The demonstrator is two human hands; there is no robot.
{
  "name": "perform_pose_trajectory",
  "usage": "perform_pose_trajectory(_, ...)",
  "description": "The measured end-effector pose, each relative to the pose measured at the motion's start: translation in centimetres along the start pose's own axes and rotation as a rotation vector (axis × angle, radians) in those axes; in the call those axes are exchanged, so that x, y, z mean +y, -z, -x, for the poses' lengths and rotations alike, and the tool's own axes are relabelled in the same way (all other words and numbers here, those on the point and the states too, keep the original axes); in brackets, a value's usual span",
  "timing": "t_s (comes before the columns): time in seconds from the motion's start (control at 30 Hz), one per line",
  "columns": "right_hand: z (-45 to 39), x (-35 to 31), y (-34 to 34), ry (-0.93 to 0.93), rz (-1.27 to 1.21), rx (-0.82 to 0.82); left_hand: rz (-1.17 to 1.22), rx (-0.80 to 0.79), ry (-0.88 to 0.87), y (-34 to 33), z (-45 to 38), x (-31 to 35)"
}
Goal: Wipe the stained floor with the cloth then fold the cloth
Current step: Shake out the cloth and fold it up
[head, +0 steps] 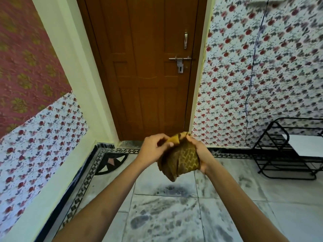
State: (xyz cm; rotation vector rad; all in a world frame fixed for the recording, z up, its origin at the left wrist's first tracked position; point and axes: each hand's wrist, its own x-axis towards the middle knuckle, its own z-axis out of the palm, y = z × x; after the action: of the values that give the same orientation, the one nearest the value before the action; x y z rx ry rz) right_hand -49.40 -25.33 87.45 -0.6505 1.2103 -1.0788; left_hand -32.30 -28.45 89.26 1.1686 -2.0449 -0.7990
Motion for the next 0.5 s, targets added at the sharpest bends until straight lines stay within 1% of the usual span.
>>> perform_pose_trajectory(0.07, 0.5, -0.4, 1.1, -0.032, 0.128, 0.007, 0.110, 0.087, 0.088, 0.5, -0.2, 1.1)
perform_pose_trajectory(0.13, 0.6, -0.4, 2.0, -0.020, 0.284, 0.055, 0.261, 0.133, 0.217, 1.6, -0.6, 2.3)
perform_pose_trajectory(0.2, 0.4, -0.1, 2.4, 0.057, 0.452, 0.095, 0.338, 0.135, 0.312, 2.6, -1.1, 3.6)
perform_pose_trajectory(0.27, -0.1, 0.4, 2.1, 0.170, 0.597, 0.181, 0.352, 0.104, 0.341, 3.4, -1.6, 4.6)
perform_pose_trajectory(0.3, -0.4, 0.7, 1.8, 0.247, 0.610, 0.242, 0.368, 0.094, 0.352, 3.7, -1.8, 5.0)
perform_pose_trajectory(0.33, -0.3, 1.0, 1.3, 0.341, 0.572, 0.304, 0.382, 0.091, 0.361, 3.8, -2.0, 5.2)
perform_pose_trajectory(0.37, 0.0, 1.1, 0.6, 0.453, 0.500, 0.352, 0.394, 0.098, 0.370, 4.0, -2.3, 5.5)
perform_pose_trajectory(0.4, 0.5, 1.2, -0.2, 0.566, 0.423, 0.361, 0.408, 0.112, 0.385, 4.2, -2.6, 5.6)
perform_pose_trajectory(0.43, 1.1, 1.2, -1.0, 0.648, 0.367, 0.316, 0.429, 0.126, 0.403, 4.3, -2.9, 5.6)
perform_pose_trajectory(0.5, 2.1, 1.1, -2.8, 0.725, 0.334, 0.093, 0.456, 0.142, 0.446, 4.7, -3.3, 5.4)
